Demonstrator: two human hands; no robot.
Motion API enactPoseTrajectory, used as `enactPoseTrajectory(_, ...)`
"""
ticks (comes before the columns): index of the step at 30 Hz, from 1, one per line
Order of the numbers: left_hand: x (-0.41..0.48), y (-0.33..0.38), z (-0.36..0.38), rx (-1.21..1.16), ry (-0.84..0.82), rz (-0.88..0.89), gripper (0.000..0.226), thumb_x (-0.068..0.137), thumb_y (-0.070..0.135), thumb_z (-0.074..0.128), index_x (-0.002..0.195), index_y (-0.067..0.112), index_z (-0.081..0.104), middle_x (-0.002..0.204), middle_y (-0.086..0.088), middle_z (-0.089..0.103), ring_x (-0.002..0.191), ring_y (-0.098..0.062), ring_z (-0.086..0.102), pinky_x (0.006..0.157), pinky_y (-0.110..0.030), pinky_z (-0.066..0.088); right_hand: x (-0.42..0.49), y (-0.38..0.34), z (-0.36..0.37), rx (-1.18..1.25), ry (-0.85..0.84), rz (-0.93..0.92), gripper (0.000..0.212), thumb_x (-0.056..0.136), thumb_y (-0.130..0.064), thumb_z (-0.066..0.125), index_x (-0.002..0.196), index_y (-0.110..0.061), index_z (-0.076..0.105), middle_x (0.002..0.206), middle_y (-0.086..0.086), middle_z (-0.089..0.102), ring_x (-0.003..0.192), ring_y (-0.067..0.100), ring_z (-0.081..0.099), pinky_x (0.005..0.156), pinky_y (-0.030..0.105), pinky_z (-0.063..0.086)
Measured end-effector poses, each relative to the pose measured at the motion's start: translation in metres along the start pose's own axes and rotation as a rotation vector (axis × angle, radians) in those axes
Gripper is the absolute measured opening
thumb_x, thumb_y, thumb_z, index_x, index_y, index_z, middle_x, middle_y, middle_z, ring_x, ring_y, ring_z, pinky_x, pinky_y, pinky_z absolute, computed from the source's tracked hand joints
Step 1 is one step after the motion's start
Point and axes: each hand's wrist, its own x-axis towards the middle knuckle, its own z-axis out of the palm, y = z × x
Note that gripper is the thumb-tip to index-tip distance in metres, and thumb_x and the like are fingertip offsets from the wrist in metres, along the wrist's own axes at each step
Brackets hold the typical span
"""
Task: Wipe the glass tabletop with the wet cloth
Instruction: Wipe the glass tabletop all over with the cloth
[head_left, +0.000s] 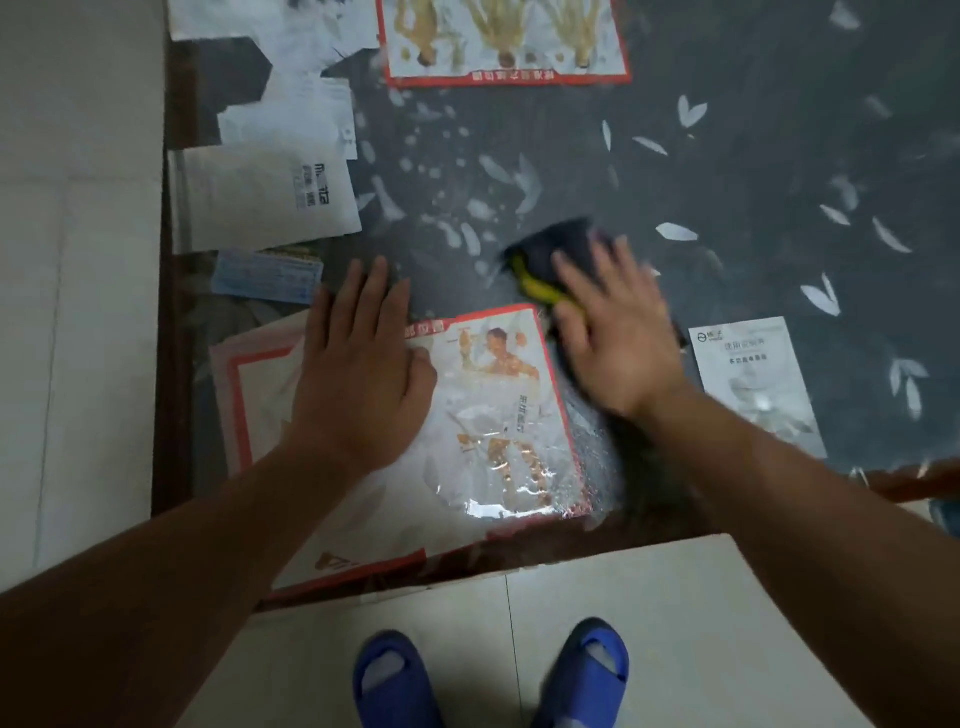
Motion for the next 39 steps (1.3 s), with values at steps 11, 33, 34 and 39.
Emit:
enactPoseTrajectory(11, 0.001, 0.000, -0.003, -0.040, -0.061, -0.020, 0.073, 0.094, 0.034, 0.029, 0.159, 0.001, 0.027, 0.169, -0.017, 0.020, 0.159, -0.029, 0.009, 0.129, -0.053, 0.004, -0.005, -0.023, 0.004, 0.020, -0.057, -0.251, 0.052, 0.103, -0.044, 0.033, 0.152, -0.027, 0.040, 0.165, 0.007, 0.024, 0.154, 0.032, 0.014, 0.124, 0.053, 0.015)
enactPoseTrajectory(33, 0.005, -0.004, -0.001, -0.144, -0.055, -0.034, 0.067, 0.094, 0.030, 0.032, 0.155, 0.003, 0.036, 0.168, -0.012, 0.028, 0.159, -0.023, 0.013, 0.129, -0.051, 0.009, 0.049, -0.048, -0.038, 0.457, -0.070, 0.245, 0.052, 0.081, -0.053, 0.073, 0.124, -0.026, 0.062, 0.114, -0.005, 0.058, 0.106, 0.015, 0.055, 0.093, 0.027, 0.043)
enactPoseTrajectory(34, 0.005, -0.004, -0.003, -0.164, -0.053, -0.043, 0.066, 0.094, 0.029, 0.031, 0.155, 0.003, 0.038, 0.167, -0.012, 0.029, 0.159, -0.022, 0.014, 0.129, -0.051, 0.009, 0.053, -0.050, -0.038, 0.486, -0.121, 0.277, 0.059, 0.077, -0.056, 0.076, 0.126, -0.026, 0.060, 0.113, -0.007, 0.056, 0.102, 0.012, 0.056, 0.089, 0.025, 0.044)
enactPoseTrajectory(39, 0.007, -0.001, -0.016, -0.294, -0.048, -0.100, 0.065, 0.095, 0.030, 0.030, 0.154, 0.005, 0.040, 0.166, -0.008, 0.033, 0.157, -0.017, 0.018, 0.129, -0.044, 0.009, 0.062, -0.052, -0.042, 0.672, -0.288, 0.369, 0.031, 0.072, -0.042, 0.086, 0.085, -0.033, 0.059, 0.075, -0.021, 0.063, 0.071, -0.004, 0.061, 0.057, 0.009, 0.041)
